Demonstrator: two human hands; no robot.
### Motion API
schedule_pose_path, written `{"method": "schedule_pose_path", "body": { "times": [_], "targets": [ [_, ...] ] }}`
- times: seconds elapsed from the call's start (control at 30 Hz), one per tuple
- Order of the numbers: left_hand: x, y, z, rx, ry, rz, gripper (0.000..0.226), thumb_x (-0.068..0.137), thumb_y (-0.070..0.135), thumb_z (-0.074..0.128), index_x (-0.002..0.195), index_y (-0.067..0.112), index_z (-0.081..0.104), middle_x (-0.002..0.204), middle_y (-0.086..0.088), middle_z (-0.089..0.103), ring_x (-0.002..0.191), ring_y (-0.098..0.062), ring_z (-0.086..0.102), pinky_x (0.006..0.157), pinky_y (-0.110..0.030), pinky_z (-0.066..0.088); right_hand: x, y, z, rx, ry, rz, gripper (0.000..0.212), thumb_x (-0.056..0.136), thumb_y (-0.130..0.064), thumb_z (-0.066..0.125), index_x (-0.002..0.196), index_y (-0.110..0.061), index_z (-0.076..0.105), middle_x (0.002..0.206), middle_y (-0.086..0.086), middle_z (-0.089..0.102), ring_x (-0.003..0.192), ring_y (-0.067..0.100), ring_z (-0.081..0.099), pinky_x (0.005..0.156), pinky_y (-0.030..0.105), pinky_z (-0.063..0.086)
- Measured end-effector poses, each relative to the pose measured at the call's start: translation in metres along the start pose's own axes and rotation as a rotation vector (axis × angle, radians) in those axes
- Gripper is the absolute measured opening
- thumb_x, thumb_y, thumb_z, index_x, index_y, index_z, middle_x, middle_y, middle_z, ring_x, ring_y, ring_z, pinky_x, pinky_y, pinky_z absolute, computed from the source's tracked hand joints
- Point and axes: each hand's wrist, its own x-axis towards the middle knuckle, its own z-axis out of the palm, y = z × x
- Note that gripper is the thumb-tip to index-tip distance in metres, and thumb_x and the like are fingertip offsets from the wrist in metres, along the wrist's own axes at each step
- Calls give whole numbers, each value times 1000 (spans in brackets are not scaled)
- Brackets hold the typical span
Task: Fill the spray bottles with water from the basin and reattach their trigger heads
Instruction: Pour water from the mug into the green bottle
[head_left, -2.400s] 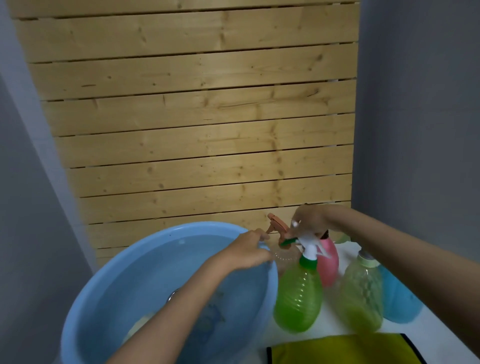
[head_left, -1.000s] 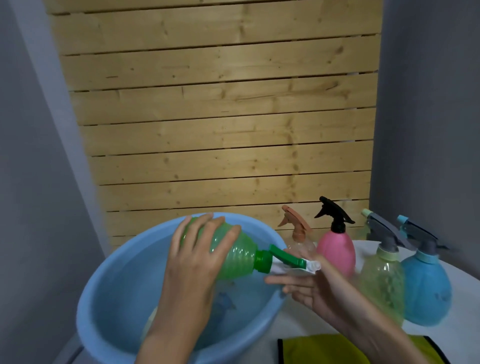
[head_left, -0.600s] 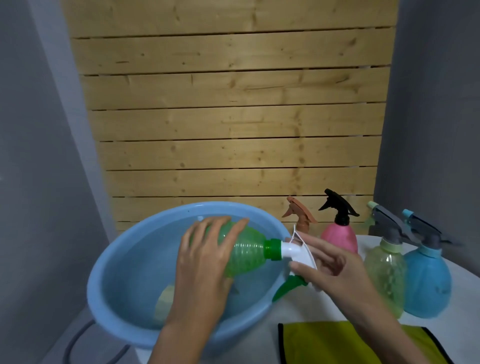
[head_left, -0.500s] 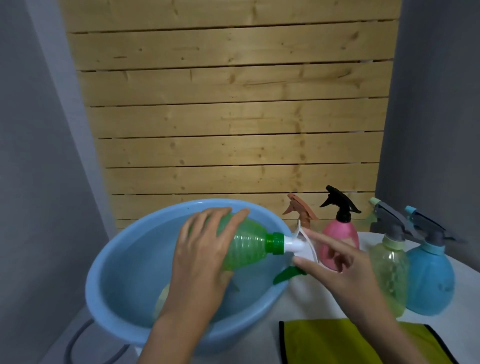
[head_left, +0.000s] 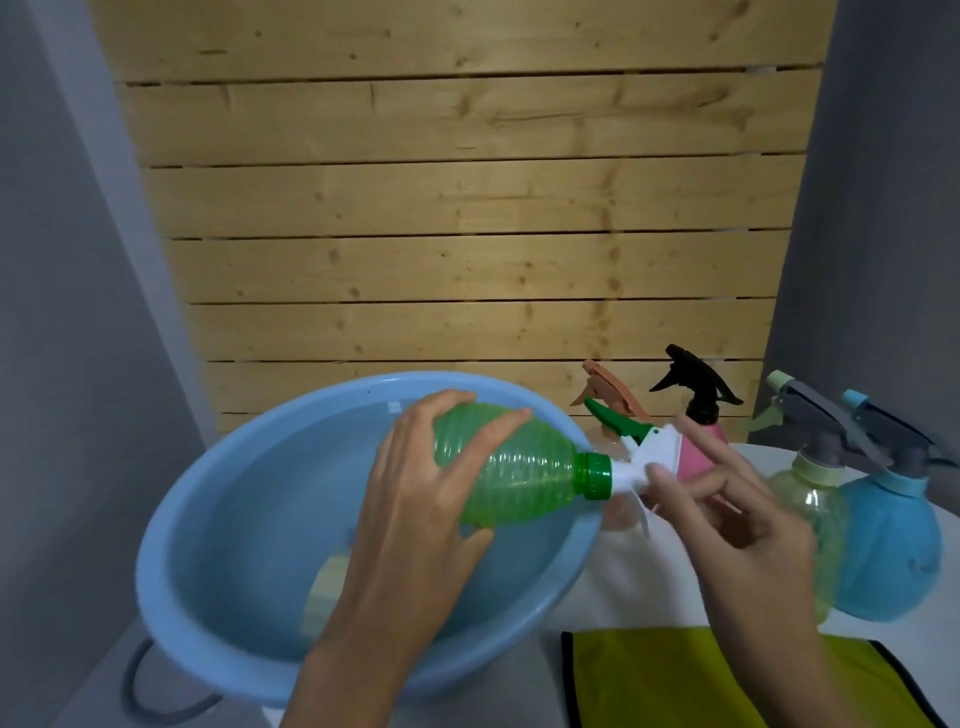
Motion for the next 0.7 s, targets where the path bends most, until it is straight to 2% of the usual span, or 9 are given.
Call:
{"method": "schedule_pose_path", "body": {
  "times": [0.07, 0.13, 0.2, 0.23, 0.33, 0.4, 0.47, 0.6, 0.7],
  "targets": [
    [1, -1, 1, -20, -20, -5, 103, 43, -2, 77, 133, 38, 49, 131, 2, 39, 126, -15, 39, 99, -27, 40, -1, 4, 2, 38, 5, 32, 17, 63, -24, 79, 56, -15, 66, 125, -18, 60, 107, 7, 65, 76, 13, 53],
    [1, -3, 3, -27, -38, -6, 104, 45, -2, 77, 135, 40, 47, 133, 3, 39, 130, -15, 35, 103, -29, 38, 0, 8, 1, 69, -5, 82, 16, 61, -7, 81, 61, -10, 66, 111, -26, 65, 107, 4, 64, 75, 13, 54],
    [1, -4, 5, -17, -55, -7, 105, 46, 0, 79, 137, 40, 44, 134, 3, 41, 132, -16, 34, 108, -29, 31, 1, 8, 0, 166, -23, 159, 24, 63, 10, 78, 75, 2, 58, 79, -19, 73, 80, -5, 68, 64, 9, 51],
    [0, -5, 6, -9, -64, -8, 106, 46, 2, 79, 138, 40, 43, 134, 4, 42, 132, -17, 34, 109, -29, 29, 2, 8, 0, 201, -26, 185, 32, 63, 14, 76, 83, 2, 54, 74, -11, 74, 70, -3, 69, 61, 9, 51],
    [-1, -6, 7, -4, -78, -24, 107, 46, 3, 78, 140, 39, 41, 134, 4, 44, 131, -17, 36, 109, -29, 27, 4, 6, 0, 279, -28, 263, 63, 61, 14, 75, 111, -14, 50, 88, 4, 74, 79, 9, 72, 67, 14, 54],
    [-3, -6, 8, -13, -80, -34, 107, 45, 3, 79, 140, 37, 43, 133, 3, 45, 128, -17, 38, 107, -28, 28, 4, 8, -2, 258, -42, 292, 69, 57, 4, 78, 117, -24, 57, 95, 4, 74, 87, 15, 70, 78, 24, 56],
    [-4, -6, 9, -27, -81, -42, 107, 44, 2, 79, 139, 35, 45, 132, 3, 46, 126, -16, 38, 105, -28, 29, 4, 6, -3, 135, -88, 274, 55, 52, -11, 82, 103, -28, 69, 94, -2, 75, 87, 21, 66, 81, 36, 51],
    [-4, -5, 10, -48, -82, -60, 105, 44, 1, 80, 138, 34, 47, 132, 3, 45, 126, -16, 38, 105, -27, 29, 4, 5, -7, 140, -155, 237, 43, 60, -3, 80, 98, -20, 69, 81, -9, 74, 48, 7, 46, 51, 14, 41],
    [-6, -5, 11, -45, -82, -74, 104, 46, 0, 80, 138, 35, 46, 132, 3, 44, 127, -16, 37, 105, -27, 30, 2, 5, -8, 149, -168, 206, 25, 76, 0, 72, 98, -8, 65, 79, 0, 74, 51, 14, 63, 46, 17, 43]
  ]
}}
